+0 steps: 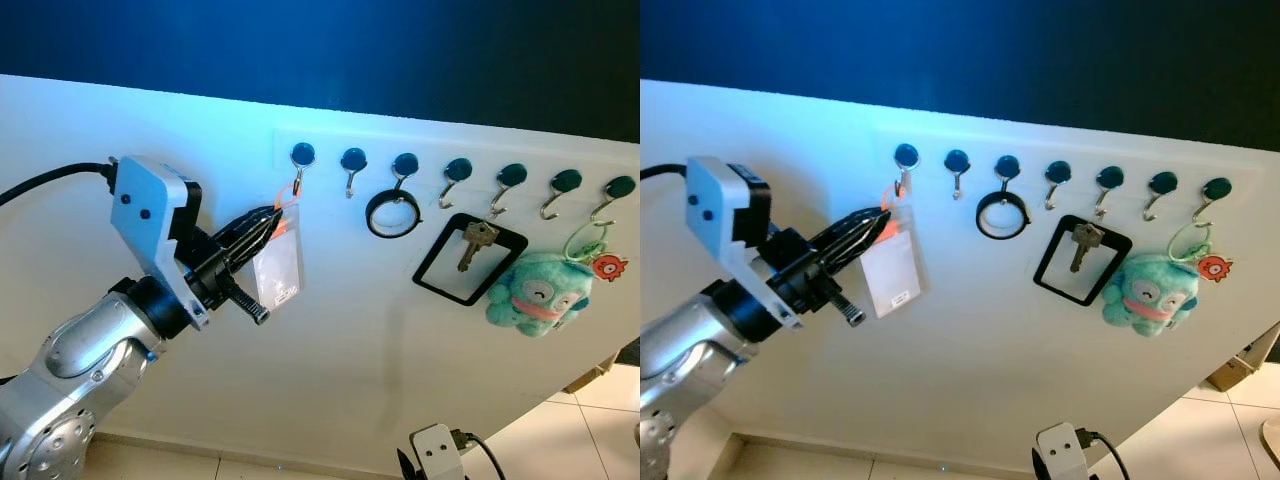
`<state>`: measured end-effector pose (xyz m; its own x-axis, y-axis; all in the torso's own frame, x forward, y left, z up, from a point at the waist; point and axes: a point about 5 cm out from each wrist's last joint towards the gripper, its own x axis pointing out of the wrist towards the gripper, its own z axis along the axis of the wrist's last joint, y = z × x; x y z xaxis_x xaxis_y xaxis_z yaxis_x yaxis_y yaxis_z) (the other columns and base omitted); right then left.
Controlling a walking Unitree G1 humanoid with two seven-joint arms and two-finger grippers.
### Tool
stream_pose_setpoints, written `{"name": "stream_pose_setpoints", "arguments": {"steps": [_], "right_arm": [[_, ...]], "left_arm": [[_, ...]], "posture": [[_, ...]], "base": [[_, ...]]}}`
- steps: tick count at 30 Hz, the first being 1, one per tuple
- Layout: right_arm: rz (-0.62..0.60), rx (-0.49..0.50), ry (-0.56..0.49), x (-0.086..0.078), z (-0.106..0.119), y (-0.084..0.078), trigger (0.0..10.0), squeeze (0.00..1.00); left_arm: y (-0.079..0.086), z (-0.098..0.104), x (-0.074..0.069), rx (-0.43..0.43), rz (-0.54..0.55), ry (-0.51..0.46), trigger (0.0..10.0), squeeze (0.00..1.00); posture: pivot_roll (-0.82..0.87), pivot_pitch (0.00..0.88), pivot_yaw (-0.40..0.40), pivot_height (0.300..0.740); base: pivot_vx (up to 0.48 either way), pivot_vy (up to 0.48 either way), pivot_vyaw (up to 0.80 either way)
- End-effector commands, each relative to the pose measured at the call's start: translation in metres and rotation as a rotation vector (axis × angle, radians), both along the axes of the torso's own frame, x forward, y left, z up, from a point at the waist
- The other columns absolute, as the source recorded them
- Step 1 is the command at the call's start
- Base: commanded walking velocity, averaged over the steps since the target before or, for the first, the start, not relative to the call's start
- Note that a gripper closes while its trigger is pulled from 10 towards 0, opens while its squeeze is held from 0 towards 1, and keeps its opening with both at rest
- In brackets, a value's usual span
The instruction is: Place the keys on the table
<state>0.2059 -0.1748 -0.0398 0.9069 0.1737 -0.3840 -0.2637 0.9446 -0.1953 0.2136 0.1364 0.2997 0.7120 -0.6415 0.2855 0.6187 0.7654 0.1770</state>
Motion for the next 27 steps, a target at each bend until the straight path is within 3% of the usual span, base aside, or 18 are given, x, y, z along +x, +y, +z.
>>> {"name": "stream_pose_setpoints", "arguments": {"steps": [1, 14, 20, 21, 22, 23, 27], "right_arm": [[-0.003, -0.005, 0.03, -0.008, -0.005, -0.003, 10.0, 0.0], [-0.008, -0.002, 0.03, -0.009, -0.006, -0.001, 10.0, 0.0], [-0.018, 0.003, 0.033, -0.014, -0.008, 0.0, 10.0, 0.0], [-0.019, 0.003, 0.034, -0.015, -0.008, 0.0, 10.0, 0.0], [-0.019, 0.003, 0.034, -0.015, -0.008, 0.0, 10.0, 0.0], [-0.019, 0.003, 0.034, -0.015, -0.009, 0.0, 10.0, 0.0], [-0.019, 0.003, 0.034, -0.016, -0.009, -0.001, 10.0, 0.0]], "left_arm": [[0.0, 0.004, -0.003, 0.028, 0.003, -0.02, 10.0, 0.0], [-0.006, 0.005, 0.002, 0.038, -0.033, -0.013, 10.0, 0.0], [-0.01, -0.011, 0.001, 0.077, -0.061, 0.048, 10.0, 0.0], [-0.011, -0.011, 0.001, 0.072, -0.062, 0.05, 10.0, 0.65], [-0.011, -0.011, 0.001, 0.072, -0.062, 0.05, 10.0, 0.65], [-0.011, -0.01, 0.001, 0.072, -0.062, 0.049, 10.0, 1.0], [-0.01, -0.009, 0.002, 0.064, -0.056, 0.046, 10.0, 1.0]], "posture": [[0.16, 0.15, -0.049, 0.74], [0.15, 0.152, -0.035, 0.74], [0.14, 0.157, -0.025, 0.74], [0.14, 0.158, -0.025, 0.74], [0.14, 0.158, -0.025, 0.74], [0.14, 0.159, -0.025, 0.74], [0.14, 0.161, -0.027, 0.74]], "base": [[0.0, 0.0, 0.0], [0.0, 0.0, 0.0], [0.0, 0.0, 0.0], [0.0, 0.0, 0.0], [0.0, 0.0, 0.0], [0.0, 0.0, 0.0], [0.0, 0.0, 0.0]]}}
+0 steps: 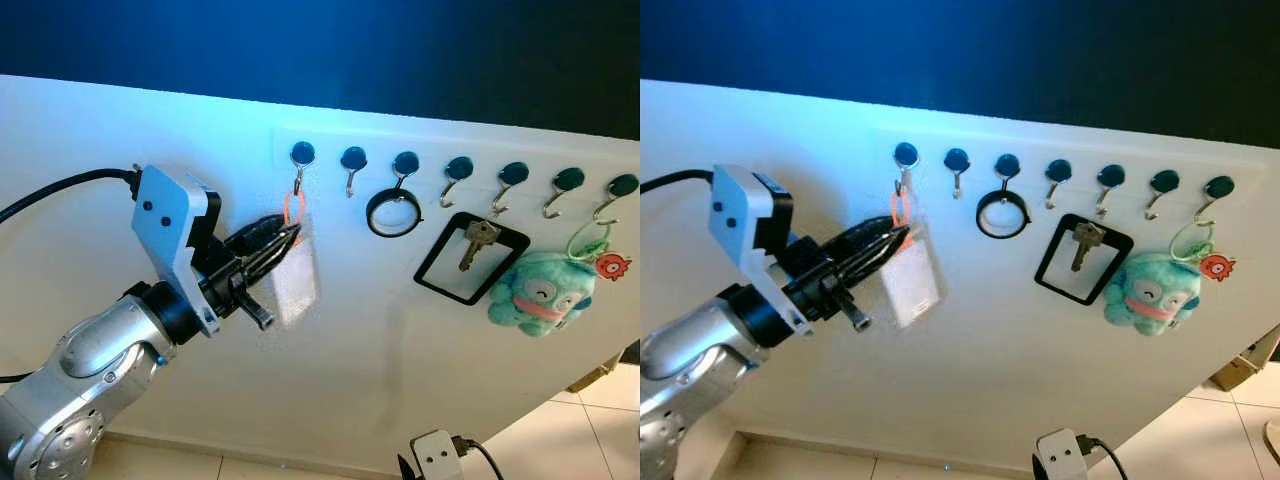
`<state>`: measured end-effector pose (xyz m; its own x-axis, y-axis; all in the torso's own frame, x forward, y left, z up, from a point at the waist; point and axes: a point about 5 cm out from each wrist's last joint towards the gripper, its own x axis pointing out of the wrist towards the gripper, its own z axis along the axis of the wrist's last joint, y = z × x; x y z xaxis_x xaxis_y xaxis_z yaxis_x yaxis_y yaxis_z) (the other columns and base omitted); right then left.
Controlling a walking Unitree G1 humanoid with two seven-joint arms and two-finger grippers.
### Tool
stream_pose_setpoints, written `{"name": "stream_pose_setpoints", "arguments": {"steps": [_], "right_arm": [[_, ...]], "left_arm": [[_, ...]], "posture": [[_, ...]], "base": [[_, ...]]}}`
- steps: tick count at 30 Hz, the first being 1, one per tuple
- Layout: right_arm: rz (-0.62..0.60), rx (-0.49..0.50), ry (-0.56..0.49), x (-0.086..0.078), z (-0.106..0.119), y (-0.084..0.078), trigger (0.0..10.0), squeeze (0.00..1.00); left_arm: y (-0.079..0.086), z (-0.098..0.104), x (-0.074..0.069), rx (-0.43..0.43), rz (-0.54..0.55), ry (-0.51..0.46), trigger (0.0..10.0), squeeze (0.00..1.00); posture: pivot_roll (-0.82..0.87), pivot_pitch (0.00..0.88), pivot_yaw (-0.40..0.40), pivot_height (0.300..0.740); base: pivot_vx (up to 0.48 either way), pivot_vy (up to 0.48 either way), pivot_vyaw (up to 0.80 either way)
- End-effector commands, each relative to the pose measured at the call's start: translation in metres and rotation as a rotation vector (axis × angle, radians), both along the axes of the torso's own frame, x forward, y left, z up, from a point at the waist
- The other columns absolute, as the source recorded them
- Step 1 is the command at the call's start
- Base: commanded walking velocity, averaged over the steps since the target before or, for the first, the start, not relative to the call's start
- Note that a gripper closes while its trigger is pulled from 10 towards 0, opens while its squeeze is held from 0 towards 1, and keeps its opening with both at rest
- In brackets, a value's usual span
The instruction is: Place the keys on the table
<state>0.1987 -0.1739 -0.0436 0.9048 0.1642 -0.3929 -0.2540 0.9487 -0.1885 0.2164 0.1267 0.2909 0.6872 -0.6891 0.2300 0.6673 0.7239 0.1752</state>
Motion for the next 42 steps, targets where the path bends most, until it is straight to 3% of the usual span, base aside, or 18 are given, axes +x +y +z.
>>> {"name": "stream_pose_setpoints", "arguments": {"steps": [1, 2, 3, 9, 15, 34, 35, 37, 38, 39, 40, 41, 42], "right_arm": [[-0.007, -0.001, 0.023, -0.009, -0.005, -0.002, 10.0, 0.0], [-0.007, -0.001, 0.023, -0.009, -0.005, -0.002, 10.0, 0.0], [-0.006, -0.002, 0.024, -0.009, -0.005, -0.002, 10.0, 0.0], [0.001, -0.002, 0.027, -0.008, -0.005, -0.001, 10.0, 0.0], [0.009, -0.001, 0.027, -0.006, -0.005, 0.001, 10.0, 0.0], [0.0, -0.001, 0.026, -0.01, -0.005, 0.0, 10.0, 0.0], [0.001, -0.001, 0.026, -0.01, -0.005, 0.0, 10.0, 0.0], [0.001, 0.0, 0.025, -0.01, -0.005, 0.0, 10.0, 0.0], [0.001, 0.0, 0.026, -0.009, -0.005, 0.0, 10.0, 0.0], [0.001, 0.0, 0.026, -0.009, -0.005, 0.0, 10.0, 0.0], [0.001, -0.001, 0.025, -0.008, -0.005, 0.0, 10.0, 0.0], [0.002, -0.001, 0.023, -0.007, -0.005, 0.0, 10.0, 0.0], [0.002, -0.001, 0.022, -0.007, -0.004, 0.0, 10.0, 0.0]], "left_arm": [[0.001, 0.001, -0.001, 0.022, 0.006, -0.004, 10.0, 1.0], [0.003, 0.002, -0.001, 0.01, 0.024, -0.011, 10.0, 0.92], [0.006, 0.005, -0.001, -0.01, 0.045, -0.021, 10.0, 0.0], [0.017, 0.014, 0.001, -0.039, 0.117, -0.065, 10.0, 0.0], [0.018, 0.018, 0.002, -0.042, 0.123, -0.079, 10.0, 0.0], [-0.006, 0.01, 0.003, -0.029, 0.015, -0.046, 9.9, 0.0], [-0.006, 0.011, 0.004, -0.029, 0.014, -0.047, 9.2, 0.0], [-0.007, 0.011, 0.004, -0.029, 0.014, -0.048, 9.2, 0.0], [-0.007, 0.011, 0.005, -0.03, 0.014, -0.048, 8.5, 0.0], [-0.007, 0.011, 0.005, -0.03, 0.014, -0.048, 8.5, 0.0], [-0.007, 0.011, 0.005, -0.031, 0.015, -0.049, 6.8, 0.0], [-0.008, 0.011, 0.006, -0.032, 0.015, -0.049, 6.2, 0.0], [-0.008, 0.01, 0.006, -0.032, 0.017, -0.049, 4.6, 0.0]], "posture": [[0.14, 0.162, -0.028, 0.74], [0.14, 0.163, -0.029, 0.74], [0.15, 0.163, -0.03, 0.74], [0.16, 0.163, -0.036, 0.74], [0.16, 0.165, -0.039, 0.74], [0.14, 0.169, -0.029, 0.74], [0.14, 0.166, -0.029, 0.74], [0.14, 0.166, -0.029, 0.74], [0.15, 0.162, -0.029, 0.74], [0.15, 0.162, -0.029, 0.74], [0.15, 0.162, -0.029, 0.74], [0.15, 0.162, -0.029, 0.74], [0.14, 0.157, -0.029, 0.74]], "base": [[0.0, 0.0, 0.0], [0.0, 0.0, 0.0], [0.0, 0.0, 0.0], [0.0, 0.0, 0.0], [0.0, 0.0, 0.0], [0.0, 0.0, 0.0], [0.0, 0.0, 0.0], [0.0, 0.0, 0.0], [0.0, 0.0, 0.0], [0.0, 0.0, 0.0], [0.0, 0.0, 0.0], [0.0, 0.0, 0.0], [0.0, 0.0, 0.0]]}}
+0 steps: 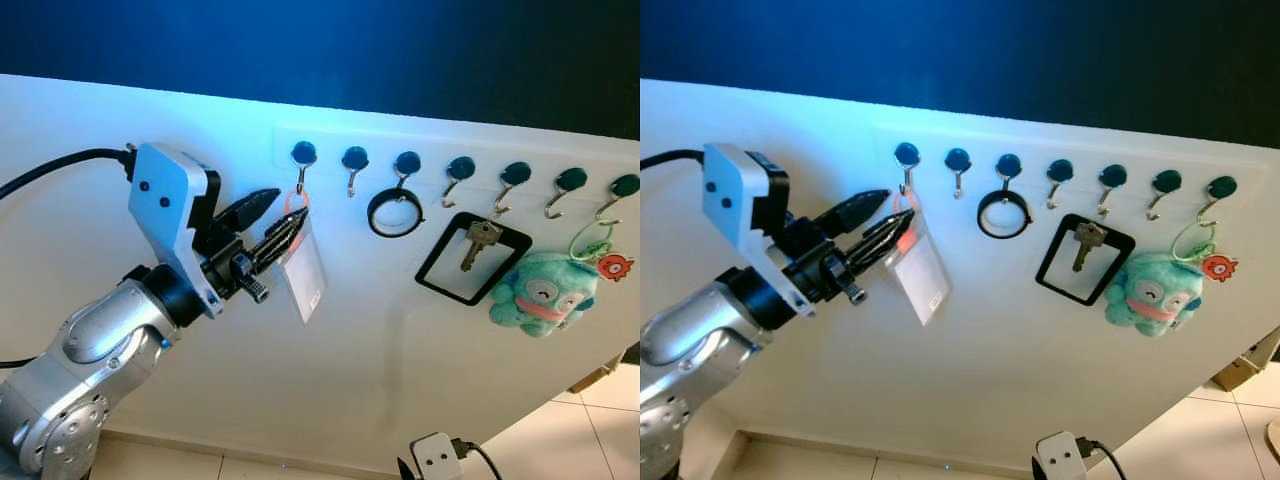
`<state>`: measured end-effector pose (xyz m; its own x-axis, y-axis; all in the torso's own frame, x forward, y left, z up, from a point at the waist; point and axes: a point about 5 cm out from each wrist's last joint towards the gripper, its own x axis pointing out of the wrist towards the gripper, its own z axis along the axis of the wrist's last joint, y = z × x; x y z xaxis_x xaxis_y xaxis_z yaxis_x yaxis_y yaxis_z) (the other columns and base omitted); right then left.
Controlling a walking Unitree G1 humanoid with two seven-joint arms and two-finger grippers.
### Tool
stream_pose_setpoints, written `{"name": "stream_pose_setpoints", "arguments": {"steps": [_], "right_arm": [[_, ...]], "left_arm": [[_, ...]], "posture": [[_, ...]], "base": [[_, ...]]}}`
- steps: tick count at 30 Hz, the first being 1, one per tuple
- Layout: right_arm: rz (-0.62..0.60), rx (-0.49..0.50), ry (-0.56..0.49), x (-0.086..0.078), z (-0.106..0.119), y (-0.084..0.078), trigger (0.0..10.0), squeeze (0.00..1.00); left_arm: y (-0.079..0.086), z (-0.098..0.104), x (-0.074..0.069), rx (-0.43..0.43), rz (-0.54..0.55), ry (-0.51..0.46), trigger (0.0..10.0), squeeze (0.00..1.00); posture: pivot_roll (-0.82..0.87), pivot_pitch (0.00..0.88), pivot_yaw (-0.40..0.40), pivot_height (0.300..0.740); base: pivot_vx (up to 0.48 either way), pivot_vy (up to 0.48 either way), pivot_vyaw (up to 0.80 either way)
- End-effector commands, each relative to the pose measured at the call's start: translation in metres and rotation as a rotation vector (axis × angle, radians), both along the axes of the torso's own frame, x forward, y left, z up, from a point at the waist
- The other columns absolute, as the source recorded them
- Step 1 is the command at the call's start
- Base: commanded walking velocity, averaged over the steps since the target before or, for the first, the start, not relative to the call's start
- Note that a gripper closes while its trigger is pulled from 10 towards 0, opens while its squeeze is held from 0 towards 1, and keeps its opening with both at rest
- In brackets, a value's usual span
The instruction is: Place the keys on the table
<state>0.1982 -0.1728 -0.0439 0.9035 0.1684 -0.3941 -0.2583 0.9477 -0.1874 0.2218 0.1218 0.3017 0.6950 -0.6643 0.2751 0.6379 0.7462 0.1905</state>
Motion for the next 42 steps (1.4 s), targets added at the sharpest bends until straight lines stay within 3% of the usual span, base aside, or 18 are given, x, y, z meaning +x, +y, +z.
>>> {"name": "stream_pose_setpoints", "arguments": {"steps": [1, 3, 5, 7, 11, 14, 15, 16, 17, 18, 19, 28, 42], "right_arm": [[-0.003, -0.002, 0.02, -0.006, -0.004, -0.001, 10.0, 0.0], [-0.002, -0.002, 0.02, -0.005, -0.004, -0.001, 10.0, 0.0], [-0.002, -0.002, 0.02, -0.005, -0.004, -0.001, 10.0, 0.0], [-0.001, -0.003, 0.02, -0.005, -0.004, -0.001, 10.0, 0.0], [0.0, -0.004, 0.021, -0.005, -0.004, -0.001, 10.0, 0.0], [0.0, -0.005, 0.021, -0.004, -0.004, -0.001, 10.0, 0.0], [0.0, -0.005, 0.021, -0.004, -0.003, -0.001, 10.0, 0.0], [-0.001, -0.006, 0.021, -0.003, -0.003, -0.001, 10.0, 0.0], [-0.001, -0.006, 0.021, -0.003, -0.003, -0.001, 10.0, 0.0], [-0.001, -0.006, 0.02, -0.003, -0.003, -0.002, 10.0, 0.0], [-0.001, -0.006, 0.02, -0.003, -0.003, -0.002, 10.0, 0.0], [0.002, -0.005, 0.023, -0.004, -0.004, -0.001, 10.0, 0.0], [0.0, -0.007, 0.027, -0.006, -0.005, -0.002, 10.0, 0.0]], "left_arm": [[-0.003, 0.0, 0.001, -0.013, -0.01, -0.004, 4.6, 0.0], [-0.002, -0.001, 0.001, -0.015, -0.008, -0.003, 3.5, 0.0], [-0.002, -0.001, 0.001, -0.015, -0.007, -0.002, 3.2, 0.0], [-0.002, -0.001, 0.001, -0.015, -0.005, 0.0, 2.1, 0.0], [-0.001, -0.002, 0.001, -0.015, 0.0, 0.003, 1.3, 0.0], [0.0, -0.003, 0.001, -0.015, 0.004, 0.005, 1.4, 0.0], [0.0, -0.003, 0.001, -0.014, 0.006, 0.005, 2.0, 0.0], [0.001, -0.004, 0.001, -0.011, 0.013, 0.006, 4.1, 0.0], [0.001, -0.004, 0.001, -0.011, 0.013, 0.006, 4.1, 0.0], [0.002, -0.004, 0.001, -0.011, 0.014, 0.006, 6.6, 0.0], [0.003, -0.004, 0.001, -0.013, 0.026, 0.007, 10.0, 0.0], [0.007, 0.004, -0.003, -0.056, 0.022, -0.006, 10.0, 0.0], [0.01, 0.019, -0.014, -0.091, -0.077, -0.045, 10.0, 0.0]], "posture": [[0.14, 0.157, -0.029, 0.74], [0.15, 0.156, -0.03, 0.74], [0.15, 0.156, -0.03, 0.74], [0.15, 0.154, -0.03, 0.74], [0.15, 0.15, -0.03, 0.74], [0.15, 0.148, -0.031, 0.74], [0.15, 0.146, -0.031, 0.74], [0.15, 0.145, -0.031, 0.74], [0.15, 0.145, -0.031, 0.74], [0.15, 0.145, -0.031, 0.74], [0.15, 0.146, -0.03, 0.74], [0.15, 0.149, -0.032, 0.74], [0.15, 0.156, -0.032, 0.74]], "base": [[0.0, 0.0, 0.0], [0.0, 0.0, 0.0], [0.0, 0.0, 0.0], [0.0, 0.0, 0.0], [0.0, 0.0, 0.0], [0.0, 0.0, 0.0], [0.0, 0.0, 0.0], [0.0, 0.0, 0.0], [0.0, 0.0, 0.0], [0.0, 0.0, 0.0], [0.0, 0.0, 0.0], [0.0, 0.0, 0.0], [0.0, 0.0, 0.0]]}}
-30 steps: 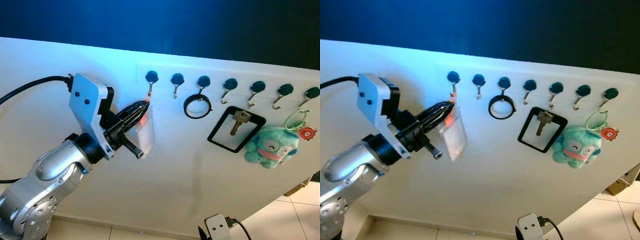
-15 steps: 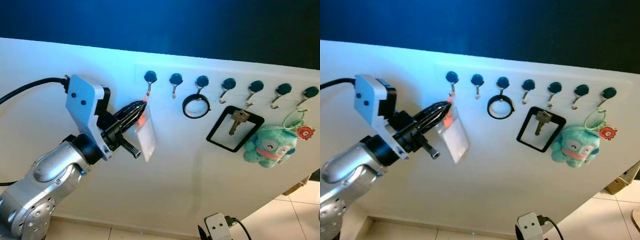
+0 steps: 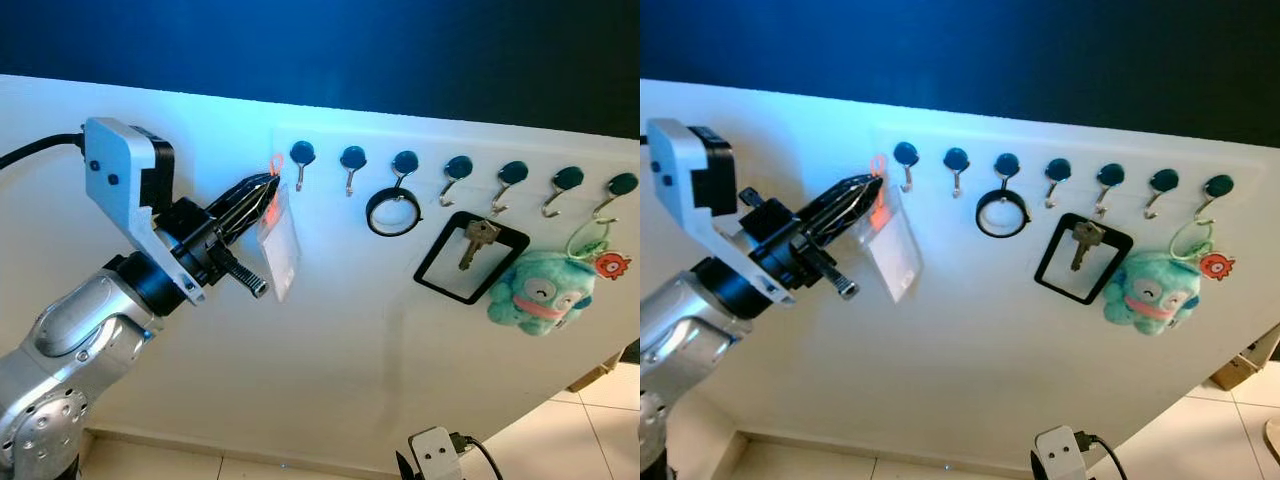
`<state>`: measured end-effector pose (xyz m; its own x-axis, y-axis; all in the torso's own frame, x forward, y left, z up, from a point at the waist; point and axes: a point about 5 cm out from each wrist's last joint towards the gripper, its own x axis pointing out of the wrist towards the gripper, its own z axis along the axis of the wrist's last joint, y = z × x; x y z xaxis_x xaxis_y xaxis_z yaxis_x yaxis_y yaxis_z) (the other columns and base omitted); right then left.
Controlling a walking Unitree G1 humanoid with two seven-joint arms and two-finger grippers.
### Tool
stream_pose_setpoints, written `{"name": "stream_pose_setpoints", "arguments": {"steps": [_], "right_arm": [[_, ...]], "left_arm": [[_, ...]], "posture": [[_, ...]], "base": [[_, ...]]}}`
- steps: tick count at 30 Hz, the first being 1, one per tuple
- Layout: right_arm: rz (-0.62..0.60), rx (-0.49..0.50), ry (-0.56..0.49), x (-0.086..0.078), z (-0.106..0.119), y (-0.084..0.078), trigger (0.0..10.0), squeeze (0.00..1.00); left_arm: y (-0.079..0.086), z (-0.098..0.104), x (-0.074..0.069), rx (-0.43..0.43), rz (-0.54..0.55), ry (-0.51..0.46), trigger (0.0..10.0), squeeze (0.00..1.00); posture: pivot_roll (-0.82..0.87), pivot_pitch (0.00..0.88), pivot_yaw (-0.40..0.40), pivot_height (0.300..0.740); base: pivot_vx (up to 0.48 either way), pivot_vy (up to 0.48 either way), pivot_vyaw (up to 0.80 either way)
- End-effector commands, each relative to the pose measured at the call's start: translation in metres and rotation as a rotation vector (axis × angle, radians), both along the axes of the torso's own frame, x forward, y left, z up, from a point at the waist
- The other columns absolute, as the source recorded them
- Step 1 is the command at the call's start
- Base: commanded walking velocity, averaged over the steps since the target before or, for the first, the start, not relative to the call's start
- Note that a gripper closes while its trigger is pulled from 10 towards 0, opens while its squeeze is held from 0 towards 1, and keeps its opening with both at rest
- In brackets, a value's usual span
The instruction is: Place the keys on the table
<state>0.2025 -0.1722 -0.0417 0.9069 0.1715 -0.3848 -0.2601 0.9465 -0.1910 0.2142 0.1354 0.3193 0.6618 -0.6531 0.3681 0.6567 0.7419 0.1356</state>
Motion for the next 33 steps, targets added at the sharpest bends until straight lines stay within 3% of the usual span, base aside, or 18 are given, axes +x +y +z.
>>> {"name": "stream_pose_setpoints", "arguments": {"steps": [1, 10, 13, 14, 17, 18, 20, 22, 24, 28, 29, 33], "right_arm": [[-0.004, -0.006, 0.038, -0.01, -0.007, -0.002, 10.0, 0.0], [-0.007, -0.005, 0.028, -0.01, -0.005, -0.004, 10.0, 0.0], [-0.01, 0.008, -0.052, -0.003, 0.007, -0.01, 10.0, 0.0], [-0.01, 0.019, -0.123, 0.002, 0.019, -0.014, 10.0, 0.0], [-0.009, 0.023, -0.155, 0.005, 0.025, -0.015, 10.0, 0.0], [0.022, 0.031, -0.27, 0.009, 0.049, -0.016, 10.0, 0.0], [0.039, 0.032, -0.307, 0.009, 0.057, -0.016, 10.0, 0.0], [0.155, 0.028, -0.384, 0.002, 0.081, -0.009, 10.0, 0.0], [0.281, 0.027, -0.429, -0.008, 0.101, 0.001, 10.0, 0.0], [0.386, 0.027, -0.466, -0.014, 0.118, 0.01, 10.0, 0.0], [0.46, 0.056, -0.518, -0.013, 0.143, 0.018, 10.0, 0.0], [0.477, 0.115, -0.628, 0.003, 0.189, 0.029, 10.0, 0.0]], "left_arm": [[-0.004, 0.002, -0.006, 0.014, -0.043, -0.012, 10.0, 0.0], [0.003, -0.032, -0.007, 0.146, 0.005, 0.107, 10.0, 0.0], [-0.003, -0.047, -0.009, 0.178, -0.007, 0.154, 10.0, 0.0], [-0.006, -0.048, -0.008, 0.167, -0.022, 0.16, 10.0, 0.0], [-0.007, -0.047, -0.008, 0.163, -0.026, 0.159, 10.0, 0.0], [-0.012, -0.049, -0.007, 0.149, -0.058, 0.165, 10.0, 0.0], [-0.013, -0.049, -0.006, 0.145, -0.07, 0.168, 10.0, 0.0], [-0.016, -0.051, -0.003, 0.138, -0.093, 0.168, 10.0, 0.0], [-0.018, -0.05, -0.001, 0.133, -0.116, 0.165, 10.0, 0.0], [-0.019, -0.05, 0.001, 0.135, -0.135, 0.162, 10.0, 0.0], [-0.02, -0.052, 0.003, 0.148, -0.154, 0.168, 10.0, 0.0], [-0.022, -0.054, 0.006, 0.16, -0.167, 0.166, 10.0, 0.0]], "posture": [[0.15, 0.156, -0.032, 0.74], [0.15, 0.16, -0.033, 0.74], [0.16, 0.167, -0.044, 0.74], [0.15, 0.166, -0.046, 0.74], [0.15, 0.167, -0.047, 0.74], [0.13, 0.167, -0.044, 0.74], [0.12, 0.166, -0.043, 0.74], [0.09, 0.162, -0.029, 0.74], [0.08, 0.161, -0.022, 0.74], [0.06, 0.161, -0.01, 0.74], [0.05, 0.161, -0.003, 0.74], [0.04, 0.159, 0.004, 0.74]], "base": [[0.0, 0.0, 0.0], [0.0, 0.0, 0.0], [0.0, 0.0, 0.0], [0.0, 0.0, 0.0], [0.0, 0.0, 0.0], [0.0, 0.0, 0.0], [0.0, 0.0, 0.0], [0.0, 0.0, 0.0], [0.0, 0.0, 0.0], [0.0, 0.0, 0.0], [0.0, 0.0, 0.0], [0.0, 0.0, 0.0]]}}
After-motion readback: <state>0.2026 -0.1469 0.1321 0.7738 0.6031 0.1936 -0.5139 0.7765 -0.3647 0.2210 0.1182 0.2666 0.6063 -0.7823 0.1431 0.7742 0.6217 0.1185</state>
